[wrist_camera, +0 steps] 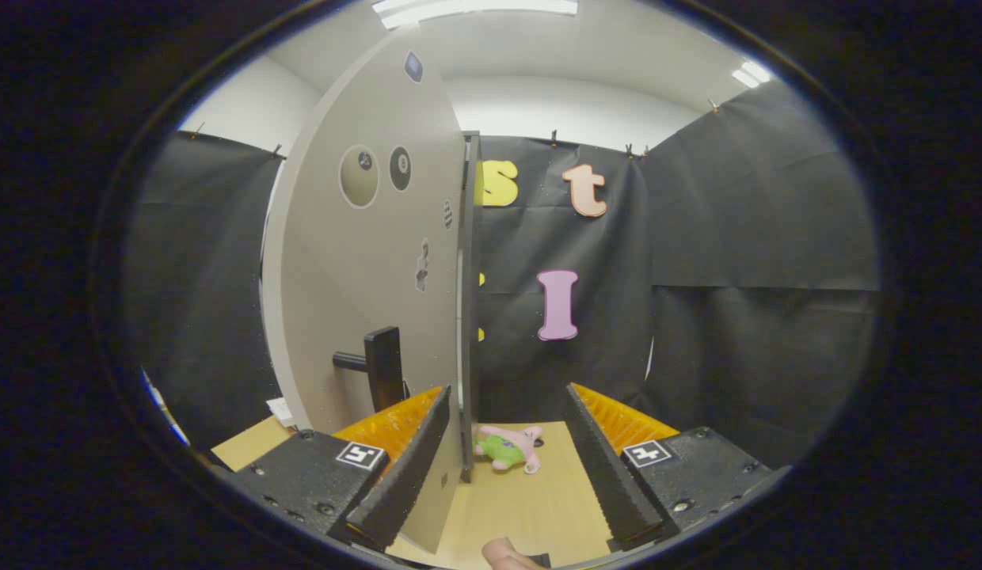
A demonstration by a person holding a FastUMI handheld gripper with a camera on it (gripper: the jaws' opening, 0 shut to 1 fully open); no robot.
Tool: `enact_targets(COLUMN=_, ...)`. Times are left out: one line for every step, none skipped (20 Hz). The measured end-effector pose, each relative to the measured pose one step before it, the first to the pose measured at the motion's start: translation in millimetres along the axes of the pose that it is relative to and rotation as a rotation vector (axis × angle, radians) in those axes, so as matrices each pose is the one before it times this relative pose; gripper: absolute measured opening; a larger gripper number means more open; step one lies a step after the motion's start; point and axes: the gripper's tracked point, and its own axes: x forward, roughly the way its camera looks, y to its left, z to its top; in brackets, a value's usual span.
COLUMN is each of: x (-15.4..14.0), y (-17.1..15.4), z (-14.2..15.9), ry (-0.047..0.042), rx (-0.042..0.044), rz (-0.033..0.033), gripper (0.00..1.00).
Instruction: Open the shoe cabinet door, grab the shoes and put them into the shoe cabinet, then close the shoe cabinet door.
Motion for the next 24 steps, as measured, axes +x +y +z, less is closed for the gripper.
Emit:
enact_targets(x=0.68, y=5.17, z=-0.06, ry=-0.00244, rx=0.00759, rz=0.00724, gripper=0.95)
enact_targets(x=0.35, y=6.61, z=0.52, ry=-0.00608, rx=0.00242, rz=0.00929, gripper=0.95)
enact_targets(x=0.64, y=7.31, z=0.48, ry=-0.00495, rx=-0.00093, rz=0.01013, gripper=0.95)
enact_targets(x=0.40, y=8.96, z=-0.24, ry=-0.00715, rx=-0.00185, rz=0.00640, gripper=0.95)
enact_targets(x=0.87, y=8.64, z=-0.91, ry=-0.00396, rx=0.00127, rz=-0.00022, gripper=0.95)
enact_targets(x=0.03, y=8.91, z=-0.70, ry=-0.00820, rx=0.00203, rz=-0.00768, gripper=0.95)
enact_targets(x=-0.71, y=8.55, z=2.41, ry=-0.02373, rx=0.00167, rz=-0.01348, gripper=0.95)
enact_targets(x=0.38, y=9.69, z=2.55, ry=-0.02512, rx=-0.01309, rz=-0.01707, gripper=0.95)
enact_targets(x=0.25, y=10.33, z=0.88, ry=-0.02217, rx=-0.02305, rz=-0.01753, gripper=0.95)
enact_targets(x=-2.81, y=9.68, z=0.81, ry=-0.02339, rx=-0.02348, rz=-0.01891, gripper=0.95)
enact_targets(x=-1.63, y=11.50, z=0.04, ry=-0.01888, rx=-0.02184, rz=-0.01456, gripper=0.95)
enact_targets(x=0.12, y=12.07, z=-3.03, ry=0.00048, rx=-0.01155, rz=-0.00060, gripper=0.94)
enact_targets(x=5.72, y=14.54, z=-8.57, ry=0.03278, rx=0.00716, rz=0.01610, gripper=0.94)
enact_targets(x=4.52, y=15.27, z=-5.95, ry=0.03858, rx=0.03656, rz=0.02555, gripper=0.95)
enact_targets(x=7.02, y=14.91, z=-4.70, ry=0.03021, rx=0.03852, rz=0.02613, gripper=0.95)
enact_targets(x=7.01, y=14.17, z=-1.95, ry=0.01853, rx=0.01891, rz=0.02677, gripper=0.95)
enact_targets(x=8.61, y=10.40, z=-2.29, ry=0.01489, rx=0.01124, rz=0.02640, gripper=0.95)
enact_targets(x=8.94, y=10.81, z=-4.62, ry=0.01951, rx=0.00632, rz=0.02254, gripper=0.95)
enact_targets(x=7.08, y=11.40, z=-7.41, ry=0.02688, rx=-0.00089, rz=0.02255, gripper=0.95)
enact_targets(x=6.14, y=13.63, z=-6.92, ry=0.02317, rx=0.00024, rz=0.02184, gripper=0.95)
enact_targets(x=5.87, y=13.82, z=-3.71, ry=0.01270, rx=0.00141, rz=0.01993, gripper=0.95)
enact_targets(x=5.66, y=11.60, z=-2.21, ry=0.00574, rx=-0.00015, rz=0.01470, gripper=0.95)
enact_targets(x=3.96, y=11.98, z=-1.44, ry=0.00268, rx=-0.00284, rz=0.01118, gripper=0.95)
enact_targets(x=3.24, y=10.92, z=-2.63, ry=0.00023, rx=-0.00375, rz=0.01016, gripper=0.95)
